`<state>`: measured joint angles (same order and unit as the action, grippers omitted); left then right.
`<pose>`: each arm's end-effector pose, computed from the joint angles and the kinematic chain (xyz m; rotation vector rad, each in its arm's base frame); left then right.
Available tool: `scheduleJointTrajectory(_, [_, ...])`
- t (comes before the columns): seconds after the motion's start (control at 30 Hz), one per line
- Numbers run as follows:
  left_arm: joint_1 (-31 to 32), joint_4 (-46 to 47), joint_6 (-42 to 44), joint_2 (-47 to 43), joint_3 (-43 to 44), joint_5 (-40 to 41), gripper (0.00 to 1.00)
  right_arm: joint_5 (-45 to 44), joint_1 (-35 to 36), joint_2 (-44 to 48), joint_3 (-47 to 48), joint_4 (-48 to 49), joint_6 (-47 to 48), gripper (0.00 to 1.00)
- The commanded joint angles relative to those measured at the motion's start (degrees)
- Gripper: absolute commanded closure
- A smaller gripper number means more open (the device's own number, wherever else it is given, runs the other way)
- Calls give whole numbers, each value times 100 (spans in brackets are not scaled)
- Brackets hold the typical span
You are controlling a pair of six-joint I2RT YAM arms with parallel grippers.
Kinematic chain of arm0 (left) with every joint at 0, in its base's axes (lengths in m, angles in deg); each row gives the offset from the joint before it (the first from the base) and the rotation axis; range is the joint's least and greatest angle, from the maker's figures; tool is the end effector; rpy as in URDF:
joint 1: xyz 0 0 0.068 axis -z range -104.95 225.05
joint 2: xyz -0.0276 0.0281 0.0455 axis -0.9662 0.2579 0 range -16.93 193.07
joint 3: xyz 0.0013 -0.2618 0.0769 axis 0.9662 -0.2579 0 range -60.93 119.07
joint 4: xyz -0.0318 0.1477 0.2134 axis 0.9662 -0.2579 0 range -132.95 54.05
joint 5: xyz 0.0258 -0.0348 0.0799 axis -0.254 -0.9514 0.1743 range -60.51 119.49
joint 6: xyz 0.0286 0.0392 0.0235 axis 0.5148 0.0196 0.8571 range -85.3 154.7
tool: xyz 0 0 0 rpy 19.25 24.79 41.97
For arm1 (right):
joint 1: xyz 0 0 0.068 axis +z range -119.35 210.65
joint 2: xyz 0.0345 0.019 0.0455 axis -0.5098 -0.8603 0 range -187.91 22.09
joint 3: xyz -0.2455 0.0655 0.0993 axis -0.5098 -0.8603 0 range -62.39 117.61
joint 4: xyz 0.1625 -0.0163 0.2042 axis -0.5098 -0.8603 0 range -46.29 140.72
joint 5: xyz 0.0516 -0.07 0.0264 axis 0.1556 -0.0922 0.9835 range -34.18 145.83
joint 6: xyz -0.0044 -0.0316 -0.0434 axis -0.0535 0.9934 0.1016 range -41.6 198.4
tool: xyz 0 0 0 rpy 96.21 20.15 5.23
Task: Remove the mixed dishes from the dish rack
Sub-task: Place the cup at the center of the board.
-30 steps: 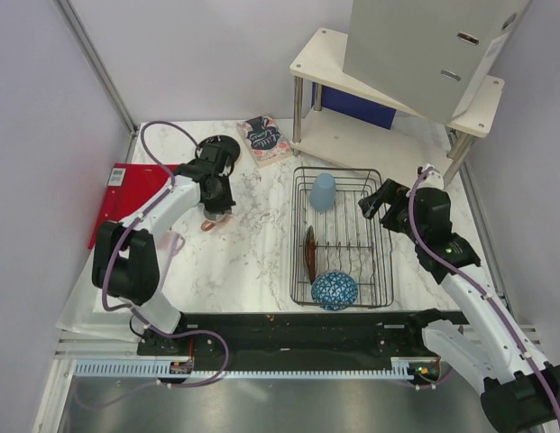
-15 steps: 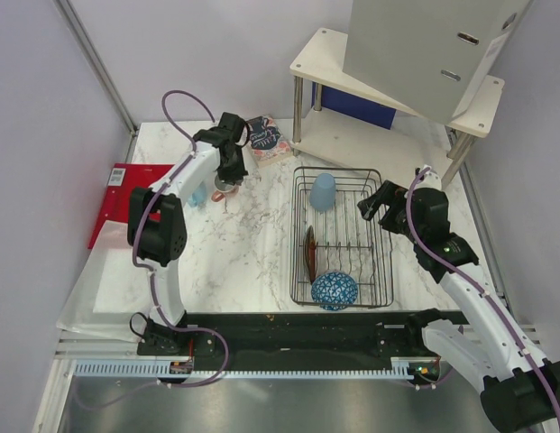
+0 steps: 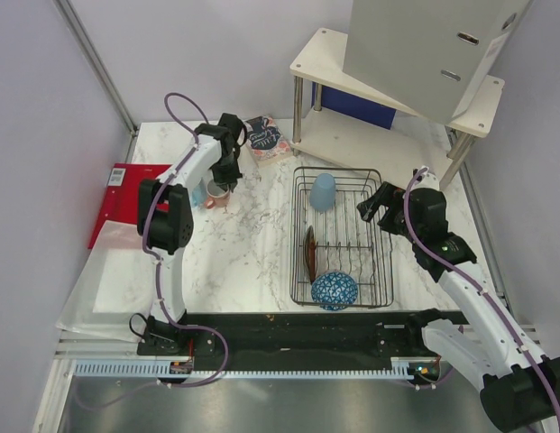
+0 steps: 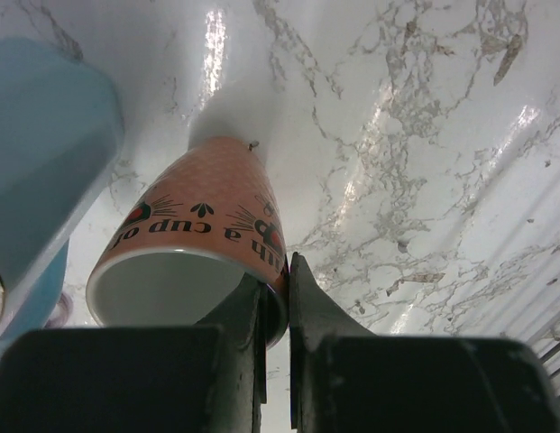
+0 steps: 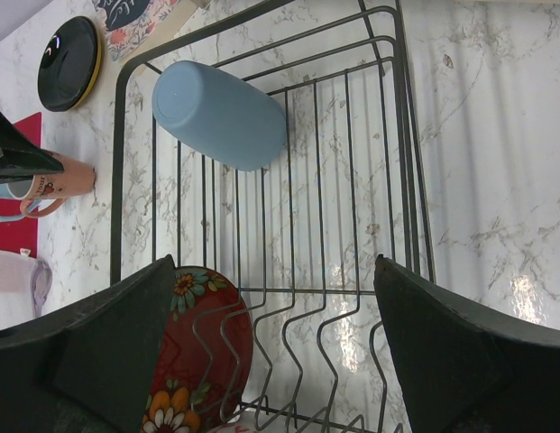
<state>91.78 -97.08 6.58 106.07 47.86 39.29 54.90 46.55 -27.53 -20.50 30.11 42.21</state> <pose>0.4267 -0.1218 0.2275 -0.3132 2.8220 0.0855 0.1889 0.0532 0.2890 0.3815 2.0755 0.5377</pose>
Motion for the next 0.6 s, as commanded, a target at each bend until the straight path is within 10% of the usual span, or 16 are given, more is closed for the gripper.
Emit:
scheduleJointTrajectory(0.0, [-213, -137, -106, 162, 441, -180, 98, 23, 10, -21, -14, 109, 41, 2])
scheduleJointTrajectory(0.23, [-284, -128, 8, 321, 547, -470, 96, 5, 18, -21, -40, 109, 50, 2])
scheduleJointTrajectory(0.57, [-293, -101, 78, -56, 651, -356, 45, 23, 10, -91, -23, 109, 41, 2])
